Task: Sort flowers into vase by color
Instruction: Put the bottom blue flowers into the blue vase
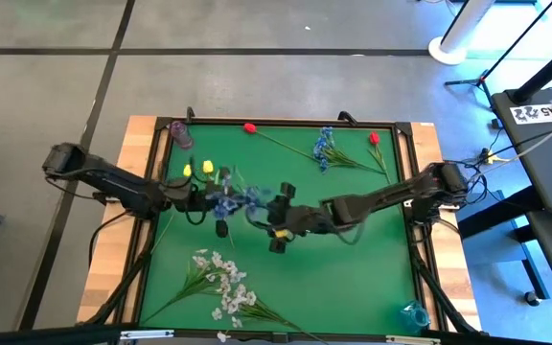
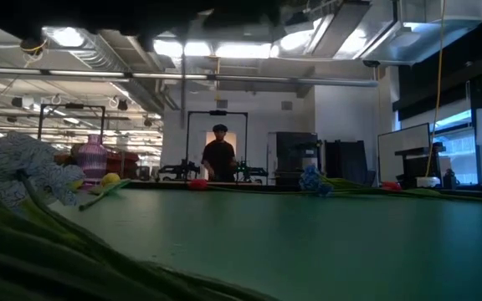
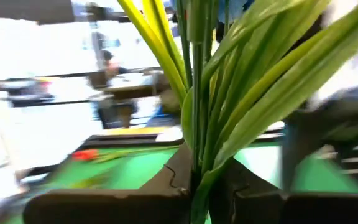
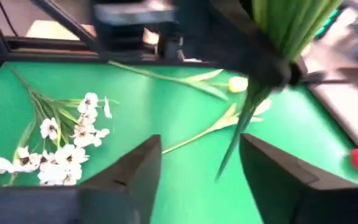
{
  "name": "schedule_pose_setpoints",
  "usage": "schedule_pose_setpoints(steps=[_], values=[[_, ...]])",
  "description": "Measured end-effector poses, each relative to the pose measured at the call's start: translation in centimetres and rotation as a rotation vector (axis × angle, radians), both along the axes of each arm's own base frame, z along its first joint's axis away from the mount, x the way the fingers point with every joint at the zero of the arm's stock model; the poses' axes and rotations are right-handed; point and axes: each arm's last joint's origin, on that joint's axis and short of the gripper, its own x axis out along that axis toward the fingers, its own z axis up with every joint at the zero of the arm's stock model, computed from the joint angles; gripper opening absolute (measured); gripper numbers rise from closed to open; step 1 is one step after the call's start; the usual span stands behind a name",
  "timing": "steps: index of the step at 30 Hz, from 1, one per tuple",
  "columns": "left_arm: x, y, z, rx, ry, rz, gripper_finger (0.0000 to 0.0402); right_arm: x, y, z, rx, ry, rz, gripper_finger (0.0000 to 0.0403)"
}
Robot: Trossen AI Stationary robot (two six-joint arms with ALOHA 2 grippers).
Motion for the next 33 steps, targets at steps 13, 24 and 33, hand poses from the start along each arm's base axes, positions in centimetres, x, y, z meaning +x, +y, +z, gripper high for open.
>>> schedule_pose_setpoints(steps=[13, 24, 33], values=[[-10.4, 5.0, 5.6, 0.163, 0.034, 0.996, 0.0016, -4.6, 6.5, 2.1, -0.185, -0.095, -0.185, 0.0275], [-12.1, 11.1, 5.7, 0.115, -0.072, 1.306, 0.0016, -4.1, 5.4, 1.8, -0.16, -0.118, -0.235, 0.0275], [-11.8, 16.2, 3.3, 0.005, -0.045, 1.428, 0.0016, -4.2, 5.4, 1.7, -0.169, -0.106, -0.233, 0.0275]])
